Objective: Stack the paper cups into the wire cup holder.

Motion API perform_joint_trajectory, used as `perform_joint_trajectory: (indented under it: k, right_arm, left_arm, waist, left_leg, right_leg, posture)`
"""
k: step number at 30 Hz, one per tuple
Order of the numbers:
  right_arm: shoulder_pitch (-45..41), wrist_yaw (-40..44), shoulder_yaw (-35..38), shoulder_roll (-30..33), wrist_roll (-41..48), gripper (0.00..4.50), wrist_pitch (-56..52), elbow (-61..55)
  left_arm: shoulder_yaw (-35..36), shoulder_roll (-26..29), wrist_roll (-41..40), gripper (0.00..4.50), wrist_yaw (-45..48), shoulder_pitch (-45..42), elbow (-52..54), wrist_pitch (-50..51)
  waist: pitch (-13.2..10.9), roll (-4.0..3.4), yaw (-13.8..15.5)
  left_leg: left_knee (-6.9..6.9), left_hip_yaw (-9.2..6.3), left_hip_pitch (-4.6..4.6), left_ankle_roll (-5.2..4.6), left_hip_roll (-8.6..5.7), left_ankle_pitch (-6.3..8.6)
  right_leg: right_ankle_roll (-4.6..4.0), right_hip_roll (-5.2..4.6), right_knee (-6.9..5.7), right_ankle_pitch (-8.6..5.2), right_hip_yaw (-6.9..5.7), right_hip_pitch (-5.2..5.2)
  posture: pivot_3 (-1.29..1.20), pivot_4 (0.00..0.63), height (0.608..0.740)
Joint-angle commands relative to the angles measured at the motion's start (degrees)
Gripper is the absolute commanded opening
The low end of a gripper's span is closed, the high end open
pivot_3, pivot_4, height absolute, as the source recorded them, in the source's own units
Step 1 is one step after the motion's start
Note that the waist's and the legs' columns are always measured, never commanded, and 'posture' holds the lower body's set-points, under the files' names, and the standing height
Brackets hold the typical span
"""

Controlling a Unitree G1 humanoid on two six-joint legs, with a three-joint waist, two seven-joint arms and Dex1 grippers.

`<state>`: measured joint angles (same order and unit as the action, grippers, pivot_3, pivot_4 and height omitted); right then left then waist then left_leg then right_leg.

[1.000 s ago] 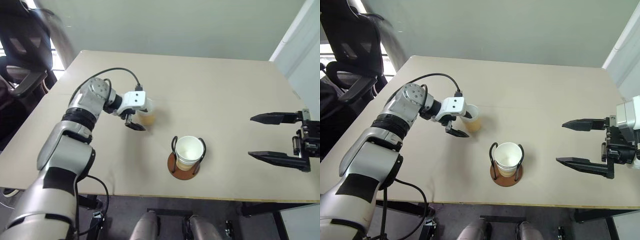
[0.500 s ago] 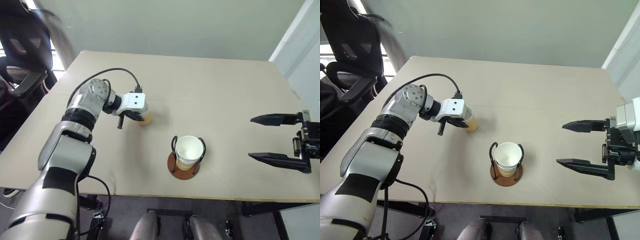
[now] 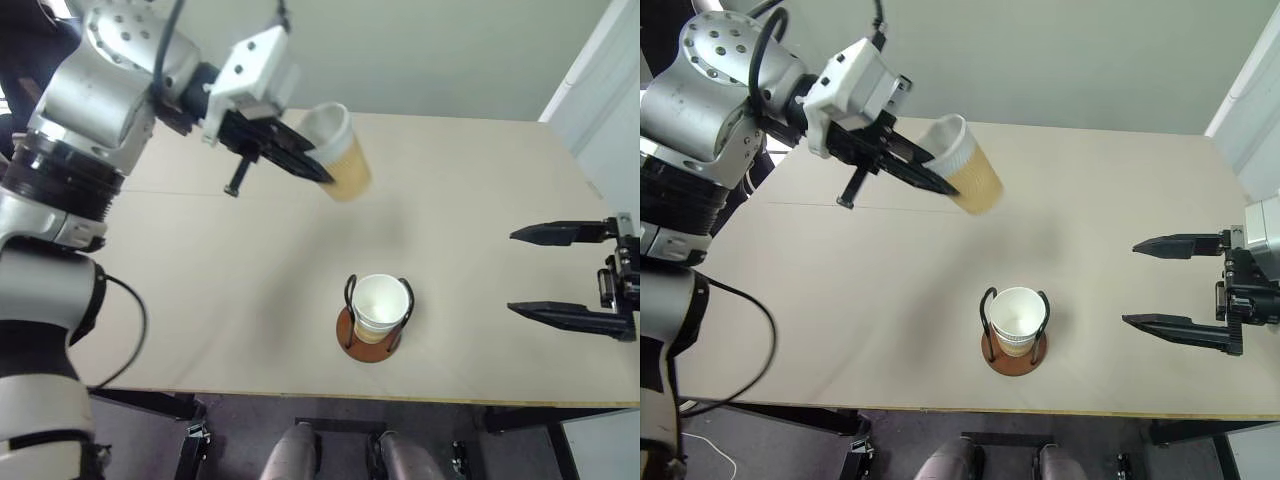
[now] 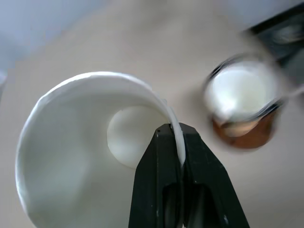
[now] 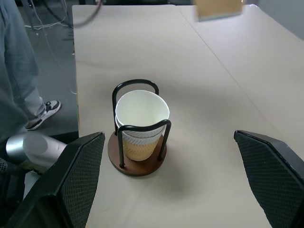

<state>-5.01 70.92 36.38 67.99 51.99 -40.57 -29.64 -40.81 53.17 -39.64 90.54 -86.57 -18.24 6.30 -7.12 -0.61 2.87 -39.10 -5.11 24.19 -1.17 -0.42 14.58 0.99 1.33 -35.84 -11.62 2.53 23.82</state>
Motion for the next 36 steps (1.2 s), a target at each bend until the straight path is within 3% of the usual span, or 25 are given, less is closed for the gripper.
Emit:
perform_joint_trajectory:
  k: [1, 10, 17, 34, 36]
  right_arm:
    - [-0.97, -0.10, 2.25, 1.16, 0.00, 4.50, 0.42, -1.06]
    - [0.22, -2.47, 4.95, 0.48, 1.33, 4.50, -1.83, -4.60]
    - [2.03, -4.05, 7.84, -0.31, 2.61, 4.50, -3.95, -7.18]
    - [1.55, -5.16, 7.96, 0.87, 4.09, 4.50, -5.06, -7.55]
    - [1.58, -4.88, 8.38, 0.99, 4.19, 4.50, -5.20, -7.35]
  left_arm:
    - [-8.20, 1.06, -6.45, 0.05, 1.96, -2.69, 6.17, -2.46]
    - [-21.57, -5.30, -6.57, 0.05, 1.96, -8.53, 0.82, -11.75]
    - [-28.49, -4.74, -8.06, 0.05, 1.96, -10.17, 2.42, -15.40]
    - [-29.58, -6.65, -8.02, 0.05, 1.96, -8.93, 1.63, -16.15]
    - [-29.49, -6.76, -8.19, 0.68, 1.96, -8.78, 1.68, -16.09]
  waist:
    - [-0.02, -0.03, -0.02]
    - [-0.12, -0.12, -0.44]
    - [-0.14, -0.16, -0.63]
    - [-0.14, -0.17, -0.62]
    - [-0.14, -0.17, -0.61]
  left_leg:
    - [-0.03, 0.01, -0.02, -0.18, 0.00, 0.10]
    - [-0.07, 0.42, -0.15, -0.47, 0.02, 0.20]
    - [-0.10, 0.72, -0.15, -0.65, 0.02, 0.32]
    - [-0.10, 0.81, -0.13, -0.76, 0.04, 0.46]
    - [-0.09, 0.82, -0.14, -0.75, 0.04, 0.46]
  right_leg:
    - [0.00, 0.00, -0.05, 0.00, 0.03, 0.01]
    - [0.05, 0.01, -0.16, 0.08, 0.49, 0.04]
    - [0.18, 0.01, -0.07, 0.14, 0.75, 0.08]
    - [0.22, 0.00, -0.05, 0.12, 0.81, 0.10]
    - [0.22, 0.00, -0.05, 0.12, 0.81, 0.10]
  posture:
    - [0.00, 0.150, 0.740]
    - [0.00, 0.150, 0.740]
    - [0.00, 0.150, 0.740]
    - [0.00, 0.150, 0.740]
    - [0.00, 0.150, 0.740]
